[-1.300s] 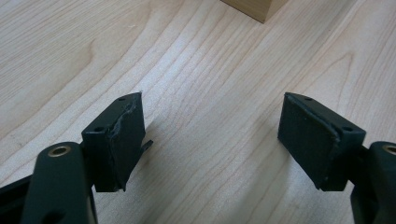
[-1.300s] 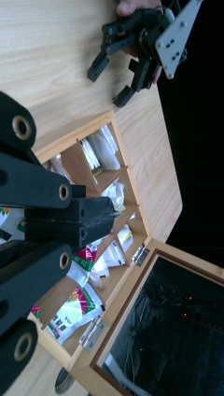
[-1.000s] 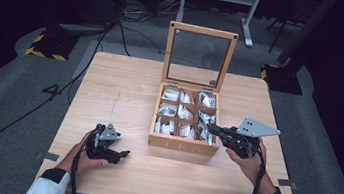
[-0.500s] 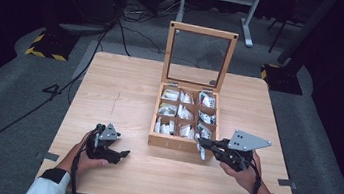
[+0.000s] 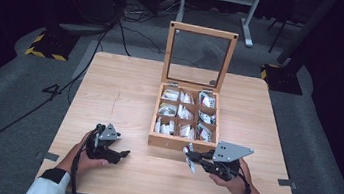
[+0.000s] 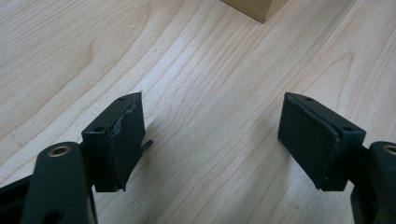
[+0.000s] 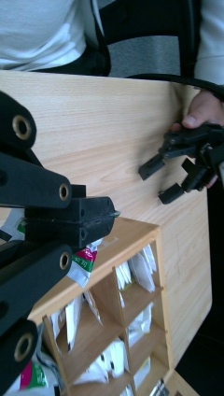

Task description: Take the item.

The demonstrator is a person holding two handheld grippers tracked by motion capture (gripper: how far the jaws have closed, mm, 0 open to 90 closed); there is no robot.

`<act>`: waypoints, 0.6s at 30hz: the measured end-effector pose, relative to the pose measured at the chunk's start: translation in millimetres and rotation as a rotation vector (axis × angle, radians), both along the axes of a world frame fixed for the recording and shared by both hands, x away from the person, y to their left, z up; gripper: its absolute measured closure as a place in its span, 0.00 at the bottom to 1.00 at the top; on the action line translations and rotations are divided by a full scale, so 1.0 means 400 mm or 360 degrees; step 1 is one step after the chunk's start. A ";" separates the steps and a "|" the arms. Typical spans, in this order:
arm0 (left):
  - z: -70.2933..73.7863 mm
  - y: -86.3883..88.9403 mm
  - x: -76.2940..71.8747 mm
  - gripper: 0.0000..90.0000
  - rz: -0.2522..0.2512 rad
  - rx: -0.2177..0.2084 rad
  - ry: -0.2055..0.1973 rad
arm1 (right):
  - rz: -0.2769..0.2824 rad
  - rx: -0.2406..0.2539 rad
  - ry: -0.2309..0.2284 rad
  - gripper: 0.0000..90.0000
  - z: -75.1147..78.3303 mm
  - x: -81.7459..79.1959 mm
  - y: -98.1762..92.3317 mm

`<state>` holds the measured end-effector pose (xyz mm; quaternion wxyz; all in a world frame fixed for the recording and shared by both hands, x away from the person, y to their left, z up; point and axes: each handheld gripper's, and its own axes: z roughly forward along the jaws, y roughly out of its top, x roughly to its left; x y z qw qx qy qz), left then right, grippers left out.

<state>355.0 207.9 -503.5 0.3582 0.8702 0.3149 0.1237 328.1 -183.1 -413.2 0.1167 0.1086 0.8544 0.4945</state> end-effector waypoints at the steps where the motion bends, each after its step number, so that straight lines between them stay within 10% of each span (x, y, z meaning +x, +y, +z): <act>1: 0.000 0.000 0.000 0.26 -0.0001 0.0001 0.0001 | 0.0009 -0.0007 0.0007 1.00 -0.006 -0.001 0.004; 18: 0.000 0.000 0.000 0.26 -0.0001 0.0001 0.0001 | 0.0056 -0.0194 0.0043 1.00 -0.083 0.002 0.051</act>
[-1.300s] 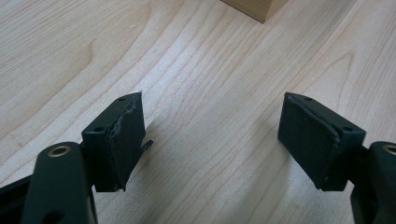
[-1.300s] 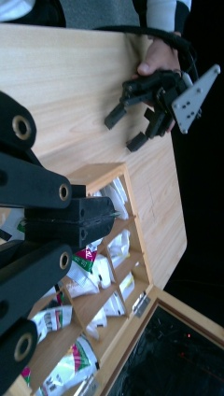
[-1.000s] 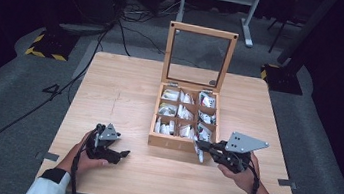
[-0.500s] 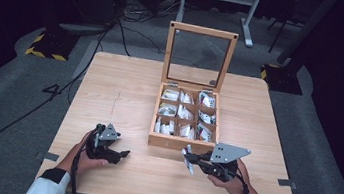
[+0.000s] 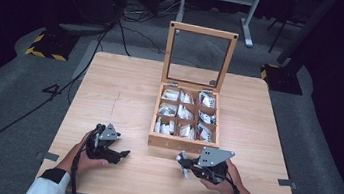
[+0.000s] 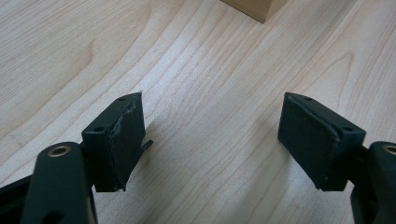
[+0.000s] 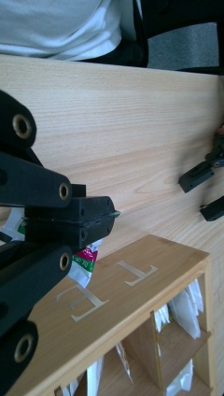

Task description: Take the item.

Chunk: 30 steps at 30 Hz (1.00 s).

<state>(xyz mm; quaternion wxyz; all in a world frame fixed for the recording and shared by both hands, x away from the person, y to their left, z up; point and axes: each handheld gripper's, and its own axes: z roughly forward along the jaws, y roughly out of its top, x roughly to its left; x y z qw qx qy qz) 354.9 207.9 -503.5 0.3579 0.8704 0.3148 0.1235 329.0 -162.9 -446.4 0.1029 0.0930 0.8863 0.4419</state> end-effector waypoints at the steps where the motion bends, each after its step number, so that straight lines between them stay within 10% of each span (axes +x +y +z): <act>1: 0.000 0.000 0.000 0.26 0.0000 0.0000 0.0000 | -0.0003 -0.0010 0.0000 0.99 -0.004 0.000 0.002; 22: 0.000 0.000 0.001 0.26 -0.0003 -0.0004 0.0005 | 0.0017 -0.0191 0.0066 0.94 -0.082 0.013 0.036; 30: 0.000 0.000 0.002 0.25 -0.0001 -0.0004 0.0011 | -0.0022 -0.0120 0.0045 0.77 -0.059 0.021 0.020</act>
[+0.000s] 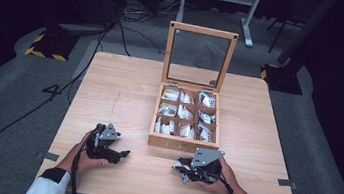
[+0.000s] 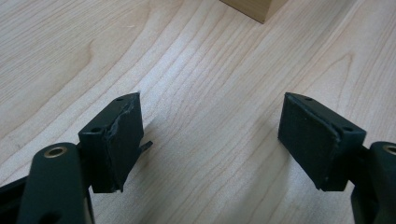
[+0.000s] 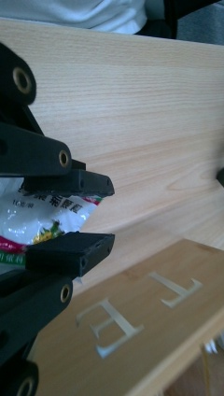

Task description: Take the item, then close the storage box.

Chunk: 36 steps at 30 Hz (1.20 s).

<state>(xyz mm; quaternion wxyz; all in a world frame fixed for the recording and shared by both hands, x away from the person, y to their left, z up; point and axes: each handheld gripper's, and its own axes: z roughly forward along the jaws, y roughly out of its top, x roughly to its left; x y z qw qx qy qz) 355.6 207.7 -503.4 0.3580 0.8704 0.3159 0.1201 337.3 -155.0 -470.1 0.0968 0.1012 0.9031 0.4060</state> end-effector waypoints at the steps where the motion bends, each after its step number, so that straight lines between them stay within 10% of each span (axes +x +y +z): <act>1: 0.000 0.000 0.000 0.25 0.0000 0.0000 0.0000 | -0.0003 0.0015 -0.0003 0.75 0.005 0.001 -0.004; 17: 0.000 0.000 0.001 0.25 -0.0006 0.0004 -0.0003 | -0.0041 0.0124 -0.0044 0.48 0.065 0.003 -0.032; 36: 0.006 -0.012 0.017 0.23 0.0058 0.0037 0.0030 | -0.0325 0.0244 -0.0162 0.37 0.132 0.053 -0.115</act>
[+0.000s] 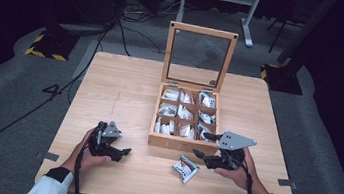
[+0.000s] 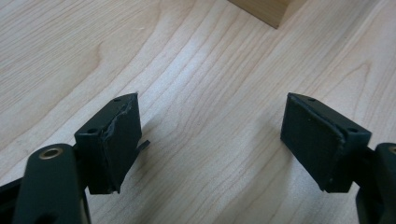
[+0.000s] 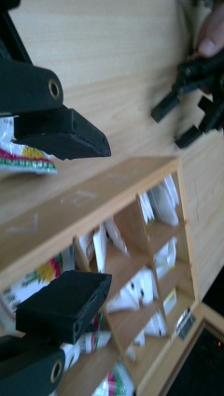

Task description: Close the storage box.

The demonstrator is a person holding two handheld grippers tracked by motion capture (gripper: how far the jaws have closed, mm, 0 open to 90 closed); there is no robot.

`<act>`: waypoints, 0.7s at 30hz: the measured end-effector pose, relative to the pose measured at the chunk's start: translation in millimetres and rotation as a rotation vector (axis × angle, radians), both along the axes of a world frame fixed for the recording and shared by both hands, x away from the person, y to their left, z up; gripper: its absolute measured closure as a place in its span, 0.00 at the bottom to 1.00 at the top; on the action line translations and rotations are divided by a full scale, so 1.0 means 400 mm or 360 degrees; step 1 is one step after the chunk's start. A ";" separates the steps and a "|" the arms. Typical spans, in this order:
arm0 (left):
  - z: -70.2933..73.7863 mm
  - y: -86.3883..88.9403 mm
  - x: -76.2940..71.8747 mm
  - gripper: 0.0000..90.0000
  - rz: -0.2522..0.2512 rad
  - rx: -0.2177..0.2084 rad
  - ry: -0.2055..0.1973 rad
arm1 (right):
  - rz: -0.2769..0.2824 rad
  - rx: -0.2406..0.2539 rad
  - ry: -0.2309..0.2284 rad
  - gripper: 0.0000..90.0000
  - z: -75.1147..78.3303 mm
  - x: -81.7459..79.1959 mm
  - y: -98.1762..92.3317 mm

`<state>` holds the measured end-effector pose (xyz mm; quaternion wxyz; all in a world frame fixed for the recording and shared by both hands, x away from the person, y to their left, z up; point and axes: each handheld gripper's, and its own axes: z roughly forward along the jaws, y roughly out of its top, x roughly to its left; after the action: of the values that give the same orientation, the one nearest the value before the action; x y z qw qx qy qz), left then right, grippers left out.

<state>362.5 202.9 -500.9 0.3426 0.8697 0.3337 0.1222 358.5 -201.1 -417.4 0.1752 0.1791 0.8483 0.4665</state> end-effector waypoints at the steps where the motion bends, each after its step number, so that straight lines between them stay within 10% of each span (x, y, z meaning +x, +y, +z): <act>1: 0.002 -0.002 0.001 0.23 0.0003 0.0007 0.0007 | -0.0020 0.0004 -0.0013 0.37 0.004 0.003 -0.006; 8: 0.016 -0.012 0.011 0.22 -0.0037 0.0032 -0.0019 | -0.0185 0.0043 -0.0037 0.36 0.023 0.038 -0.073; 21: 0.088 -0.052 0.068 0.23 -0.0097 -0.0132 -0.0077 | -0.0377 0.0031 0.0018 0.39 0.019 0.091 -0.157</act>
<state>389.7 182.1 -465.6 0.3898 0.8613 0.3034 0.1186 395.0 -263.8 -409.8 0.2227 0.2825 0.8174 0.4499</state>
